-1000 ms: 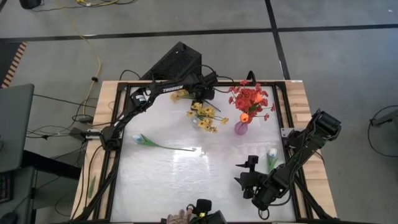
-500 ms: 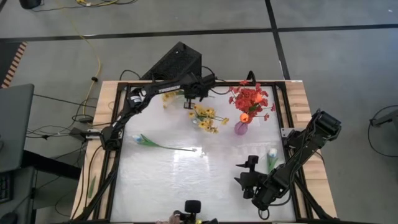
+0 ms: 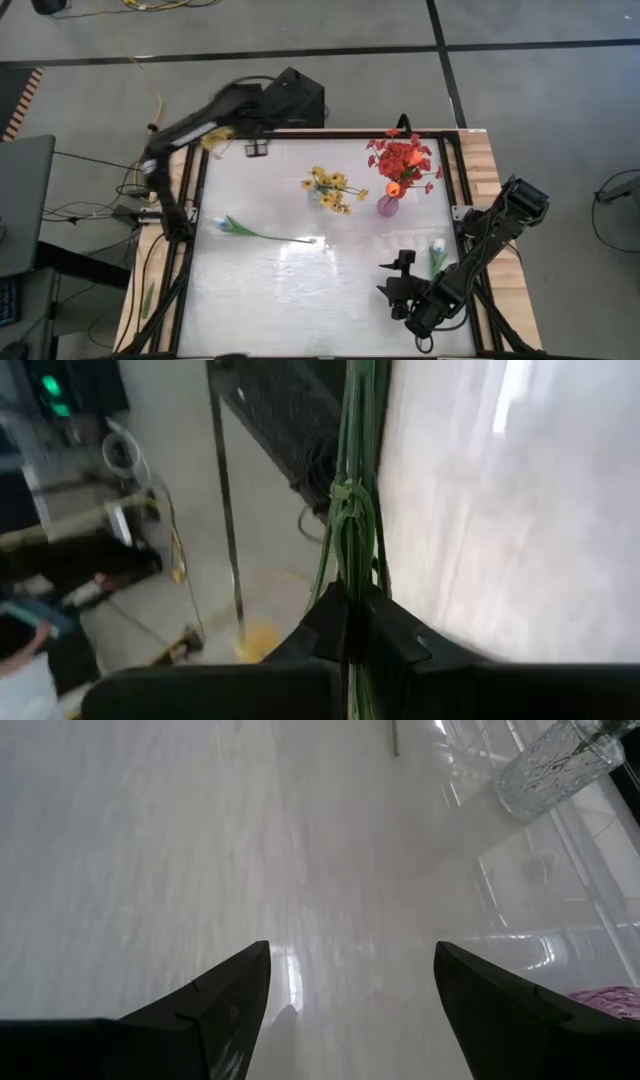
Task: Sort flowers into vase by color
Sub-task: Put the yellow flower into the transparent flower vase
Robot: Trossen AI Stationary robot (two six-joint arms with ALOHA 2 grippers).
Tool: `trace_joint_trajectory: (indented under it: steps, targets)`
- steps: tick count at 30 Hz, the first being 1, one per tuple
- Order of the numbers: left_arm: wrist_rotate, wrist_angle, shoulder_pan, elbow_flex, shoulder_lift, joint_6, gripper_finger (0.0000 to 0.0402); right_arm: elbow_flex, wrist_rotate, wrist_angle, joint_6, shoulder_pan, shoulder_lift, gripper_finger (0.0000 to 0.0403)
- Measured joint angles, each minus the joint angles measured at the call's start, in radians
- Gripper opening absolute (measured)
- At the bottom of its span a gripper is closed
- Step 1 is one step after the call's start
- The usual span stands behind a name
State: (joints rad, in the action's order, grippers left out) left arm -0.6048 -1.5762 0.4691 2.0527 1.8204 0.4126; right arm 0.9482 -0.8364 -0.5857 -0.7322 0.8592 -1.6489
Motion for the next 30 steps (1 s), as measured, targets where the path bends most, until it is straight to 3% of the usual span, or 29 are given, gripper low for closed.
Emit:
trace_joint_trajectory:
  steps: [6, 9, 18, 24, 30]
  targets:
    - [-0.090, 0.008, -0.086, -0.096, -0.185, -0.005, 0.0000, 0.000, -0.003, 0.022, 0.008, -0.013, 0.000, 0.0306]
    - [-0.185, 0.006, -0.161, -0.166, -0.253, 0.021, 0.0000, 0.000, -0.002, 0.031, 0.009, -0.026, 0.000, 0.0306]
    - [-0.467, 0.035, -0.409, -0.513, -0.334, 0.202, 0.0000, 0.000, -0.002, 0.109, 0.061, -0.046, 0.000, 0.0306]
    - [-0.638, 0.327, -0.528, -0.729, -0.330, 0.483, 0.0000, 0.000, -0.001, 0.175, 0.126, -0.058, 0.000, 0.0306]
    - [-0.708, 0.596, -0.535, -0.832, -0.330, 0.695, 0.0000, 0.000, 0.000, 0.185, 0.132, -0.072, 0.000, 0.0306]
